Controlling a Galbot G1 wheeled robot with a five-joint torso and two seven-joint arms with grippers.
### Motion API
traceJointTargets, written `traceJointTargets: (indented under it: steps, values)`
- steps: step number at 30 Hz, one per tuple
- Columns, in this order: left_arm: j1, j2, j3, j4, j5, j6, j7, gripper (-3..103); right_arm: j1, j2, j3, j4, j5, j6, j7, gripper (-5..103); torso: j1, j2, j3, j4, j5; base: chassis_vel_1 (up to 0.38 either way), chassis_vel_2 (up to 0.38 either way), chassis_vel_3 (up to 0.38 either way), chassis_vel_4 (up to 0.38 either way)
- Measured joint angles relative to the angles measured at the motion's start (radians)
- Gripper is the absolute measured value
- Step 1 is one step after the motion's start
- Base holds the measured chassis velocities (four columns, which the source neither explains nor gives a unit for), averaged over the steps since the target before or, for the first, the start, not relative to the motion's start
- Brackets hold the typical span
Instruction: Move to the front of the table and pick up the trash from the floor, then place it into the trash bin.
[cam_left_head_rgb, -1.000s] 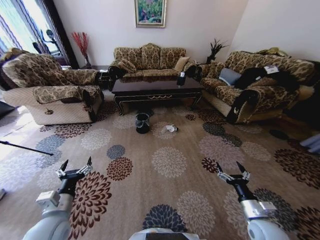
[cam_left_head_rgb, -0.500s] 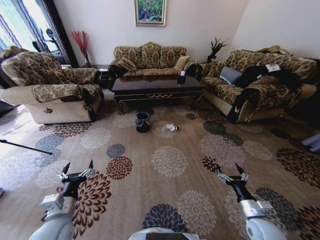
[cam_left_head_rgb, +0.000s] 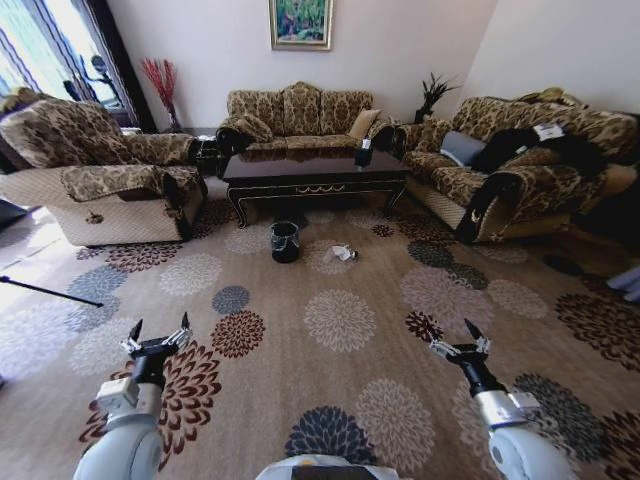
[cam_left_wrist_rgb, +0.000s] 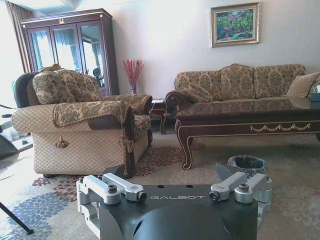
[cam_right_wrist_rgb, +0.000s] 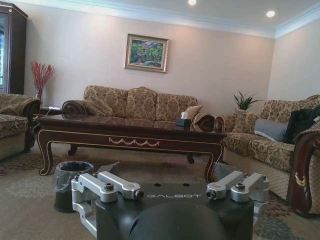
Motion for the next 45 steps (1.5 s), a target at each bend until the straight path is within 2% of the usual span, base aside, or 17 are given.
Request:
traceJointTargets:
  steps: [6,9,12,23,36,45]
  values:
    - [0.001,0.021,-0.01,0.022,-0.019,-0.001,0.003,100,0.001,0.033,-0.015,-0.006,-0.041,-0.004,0.007,100,-0.011,-0.027,-0.016,-0.0002,0.0001,0.0,0.0,0.0,0.0]
    - [0.0,0.036,-0.016,0.048,-0.036,-0.009,0.009,100,-0.024,0.058,-0.035,-0.006,-0.13,0.019,-0.006,100,-0.018,-0.043,-0.025,-0.0002,-0.0001,0.0,0.0,0.0,0.0]
    - [0.003,0.04,-0.021,0.054,-0.053,-0.01,0.014,100,-0.03,0.076,-0.042,-0.001,-0.154,0.023,-0.007,100,-0.022,-0.052,-0.031,-0.0002,0.0,0.0,0.0,0.0,0.0]
    - [0.007,0.064,-0.031,0.071,-0.096,-0.013,0.019,100,-0.018,0.086,-0.008,0.038,-0.124,-0.002,0.009,100,-0.039,-0.097,-0.058,-0.0001,0.0,0.0,0.0,0.0,0.0]
    - [0.012,0.069,0.0,0.071,-0.07,-0.022,0.019,100,-0.026,0.095,-0.01,0.073,-0.12,-0.005,0.01,100,-0.059,-0.149,-0.091,-0.0001,0.0001,0.0,0.0,0.0,0.0]
    - [0.03,0.043,0.01,0.063,-0.037,-0.034,0.019,100,-0.021,0.09,-0.023,0.069,-0.127,-0.005,0.011,100,-0.074,-0.189,-0.115,-0.0001,0.0001,0.0,0.0,0.0,0.0]
